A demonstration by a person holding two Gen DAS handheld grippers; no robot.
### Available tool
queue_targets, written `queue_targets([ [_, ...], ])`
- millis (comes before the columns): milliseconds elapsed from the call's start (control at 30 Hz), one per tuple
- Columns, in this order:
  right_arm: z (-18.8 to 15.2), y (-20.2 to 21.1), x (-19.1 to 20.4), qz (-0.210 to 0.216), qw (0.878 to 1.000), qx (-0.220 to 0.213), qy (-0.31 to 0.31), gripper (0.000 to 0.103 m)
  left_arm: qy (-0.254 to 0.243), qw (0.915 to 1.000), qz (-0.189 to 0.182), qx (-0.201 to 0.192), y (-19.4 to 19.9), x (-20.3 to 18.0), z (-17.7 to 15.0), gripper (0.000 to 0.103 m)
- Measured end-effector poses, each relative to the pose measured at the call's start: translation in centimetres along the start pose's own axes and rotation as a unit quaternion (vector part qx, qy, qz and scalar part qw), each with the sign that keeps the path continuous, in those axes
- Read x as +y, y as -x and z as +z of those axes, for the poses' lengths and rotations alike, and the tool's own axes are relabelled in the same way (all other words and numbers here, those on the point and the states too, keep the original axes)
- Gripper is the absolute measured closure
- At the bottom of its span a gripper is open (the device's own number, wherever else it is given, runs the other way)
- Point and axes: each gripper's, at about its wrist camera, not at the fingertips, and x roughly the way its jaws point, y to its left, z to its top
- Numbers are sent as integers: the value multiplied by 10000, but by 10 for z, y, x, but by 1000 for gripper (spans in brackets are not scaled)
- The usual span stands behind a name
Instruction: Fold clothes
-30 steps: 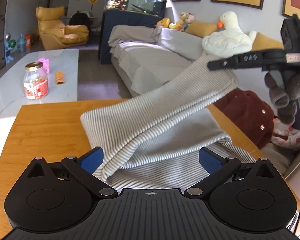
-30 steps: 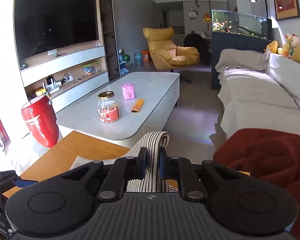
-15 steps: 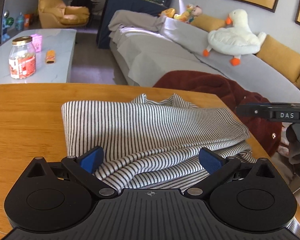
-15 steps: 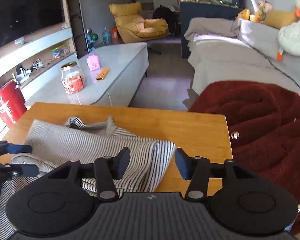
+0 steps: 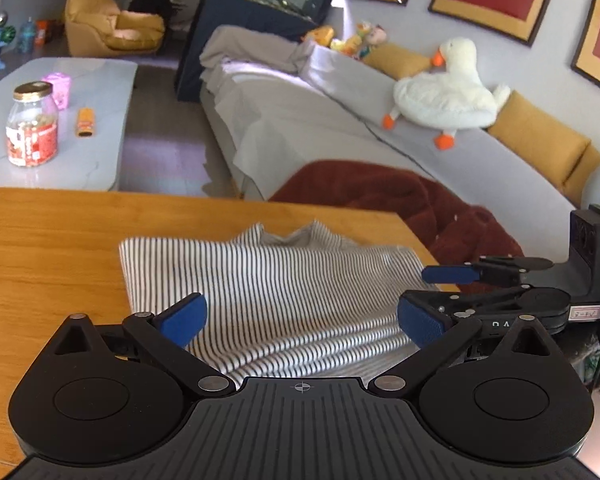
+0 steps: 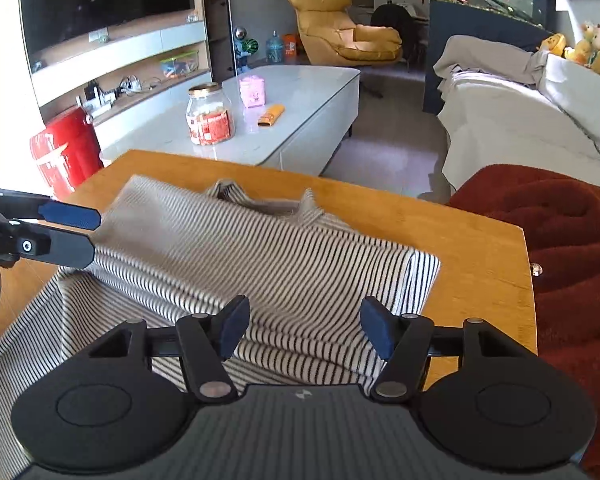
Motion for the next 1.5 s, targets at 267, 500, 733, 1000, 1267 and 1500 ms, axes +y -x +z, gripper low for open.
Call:
queue_targets([
  [267, 31, -53, 0, -69, 9999, 83, -41, 68, 124, 9904, 1279, 517, -35, 29, -21, 0],
  [500, 55, -106, 2, -148, 9996, 240, -28, 67, 190, 9923, 1145, 438, -24, 44, -20, 0],
  [733, 65, -125, 13, -299, 9989, 273, 227, 97, 369, 9932, 1019, 419, -22, 49, -16, 0],
  [1000, 60, 4, 30, 425, 9972, -615, -96, 98, 708, 9940, 651, -513, 55, 49, 6, 0],
  [1267, -38, 76, 70, 1040, 9944, -7, -202, 98, 252, 9976, 501, -400, 69, 11, 7, 0],
  [1500, -85, 99, 75, 1196, 9916, 450, -217, 97, -414, 9954, 803, 314, 57, -11, -26, 0],
])
